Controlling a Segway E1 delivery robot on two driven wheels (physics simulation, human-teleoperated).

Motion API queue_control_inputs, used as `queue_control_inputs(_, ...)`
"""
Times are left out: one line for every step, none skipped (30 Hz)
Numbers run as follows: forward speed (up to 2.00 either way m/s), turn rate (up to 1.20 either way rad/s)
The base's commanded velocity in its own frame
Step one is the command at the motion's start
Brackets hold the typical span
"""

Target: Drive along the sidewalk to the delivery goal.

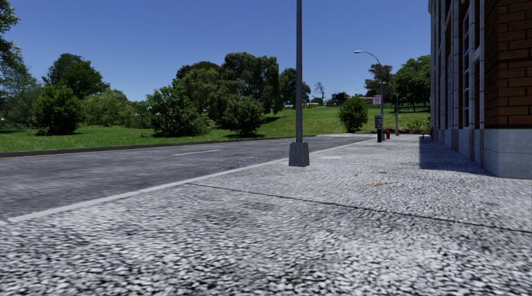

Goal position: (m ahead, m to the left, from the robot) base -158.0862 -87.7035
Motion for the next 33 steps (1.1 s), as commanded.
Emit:
queue_control_inputs(0.0, 0.0)
queue_control_inputs(0.0, 0.0)
queue_control_inputs(0.0, 0.0)
queue_control_inputs(0.0, 0.0)
queue_control_inputs(0.0, 0.0)
queue_control_inputs(0.0, 0.0)
queue_control_inputs(0.0, 0.0)
queue_control_inputs(0.0, 0.0)
queue_control_inputs(0.0, 0.0)
queue_control_inputs(0.0, 0.0)
queue_control_inputs(0.0, 0.0)
queue_control_inputs(0.0, 0.0)
queue_control_inputs(0.0, 0.0)
queue_control_inputs(0.0, 0.0)
queue_control_inputs(0.0, 0.0)
queue_control_inputs(0.0, 0.0)
queue_control_inputs(0.0, 0.0)
queue_control_inputs(0.0, 0.0)
queue_control_inputs(0.0, 0.0)
queue_control_inputs(0.0, 0.0)
queue_control_inputs(0.0, 0.0)
queue_control_inputs(0.0, 0.0)
queue_control_inputs(0.0, 0.0)
queue_control_inputs(0.0, 0.0)
queue_control_inputs(0.0, 0.0)
queue_control_inputs(0.0, 0.0)
queue_control_inputs(0.0, 0.0)
queue_control_inputs(0.0, 0.0)
queue_control_inputs(0.0, 0.0)
queue_control_inputs(0.0, 0.0)
queue_control_inputs(0.59, -0.07)
queue_control_inputs(0.59, -0.07)
queue_control_inputs(1.54, -0.24)
